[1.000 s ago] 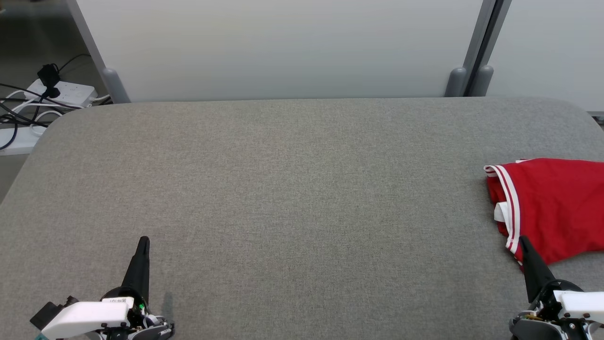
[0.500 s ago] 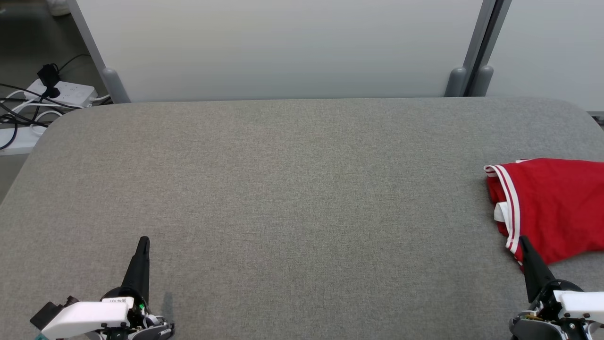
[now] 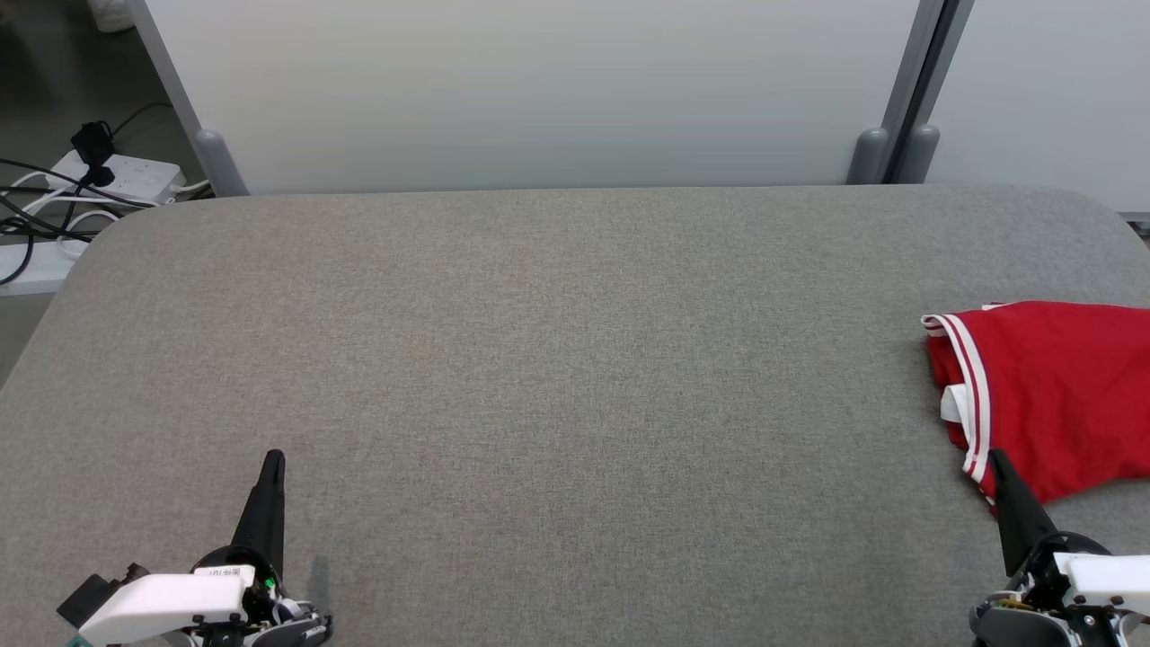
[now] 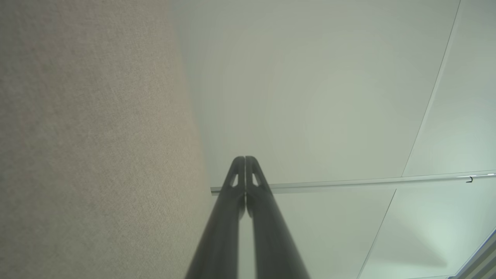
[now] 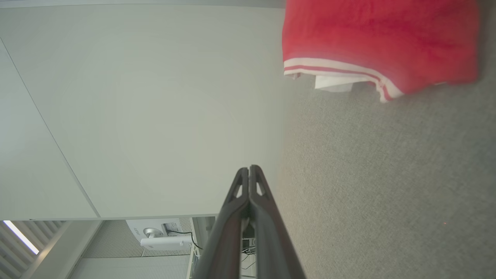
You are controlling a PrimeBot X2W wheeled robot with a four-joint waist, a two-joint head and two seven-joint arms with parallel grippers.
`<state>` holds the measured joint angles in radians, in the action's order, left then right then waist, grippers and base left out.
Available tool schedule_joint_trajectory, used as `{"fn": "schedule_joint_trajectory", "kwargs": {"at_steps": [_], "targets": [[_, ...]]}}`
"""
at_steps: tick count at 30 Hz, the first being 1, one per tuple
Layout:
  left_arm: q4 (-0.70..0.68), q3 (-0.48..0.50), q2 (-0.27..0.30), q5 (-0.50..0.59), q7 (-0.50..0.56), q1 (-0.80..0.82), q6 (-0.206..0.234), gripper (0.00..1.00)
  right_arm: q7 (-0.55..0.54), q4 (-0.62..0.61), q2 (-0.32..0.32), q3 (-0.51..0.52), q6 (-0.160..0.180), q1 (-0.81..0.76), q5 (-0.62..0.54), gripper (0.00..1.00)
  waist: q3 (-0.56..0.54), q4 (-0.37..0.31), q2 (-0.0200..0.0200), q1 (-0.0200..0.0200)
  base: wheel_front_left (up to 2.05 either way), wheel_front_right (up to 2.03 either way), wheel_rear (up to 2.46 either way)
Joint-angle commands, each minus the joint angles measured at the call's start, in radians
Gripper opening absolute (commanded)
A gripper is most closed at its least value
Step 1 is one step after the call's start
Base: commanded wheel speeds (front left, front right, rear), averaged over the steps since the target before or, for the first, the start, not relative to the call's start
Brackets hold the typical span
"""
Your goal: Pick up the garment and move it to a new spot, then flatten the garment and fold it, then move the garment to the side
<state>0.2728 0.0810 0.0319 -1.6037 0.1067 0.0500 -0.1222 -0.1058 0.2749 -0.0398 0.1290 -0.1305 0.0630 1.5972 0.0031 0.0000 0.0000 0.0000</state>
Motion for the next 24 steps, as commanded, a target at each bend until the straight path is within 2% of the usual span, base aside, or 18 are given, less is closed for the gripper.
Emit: {"fn": "schedule_joint_trajectory", "kwargs": {"at_steps": [1, 24], "targets": [[-0.028, 0.033, 0.018, -0.005, 0.006, 0.058, -0.008, 0.00, -0.007, -0.030, -0.010, -0.015, 0.000, 0.045, 0.012, 0.00, 0.000, 0.000, 0.0000, 0.0000, 0.00, 0.00, 0.00], [-0.028, 0.033, 0.018, -0.005, 0.006, 0.058, -0.008, 0.00, -0.007, -0.030, -0.010, -0.015, 0.000, 0.045, 0.012, 0.00, 0.000, 0.000, 0.0000, 0.0000, 0.00, 0.00, 0.00]]}}
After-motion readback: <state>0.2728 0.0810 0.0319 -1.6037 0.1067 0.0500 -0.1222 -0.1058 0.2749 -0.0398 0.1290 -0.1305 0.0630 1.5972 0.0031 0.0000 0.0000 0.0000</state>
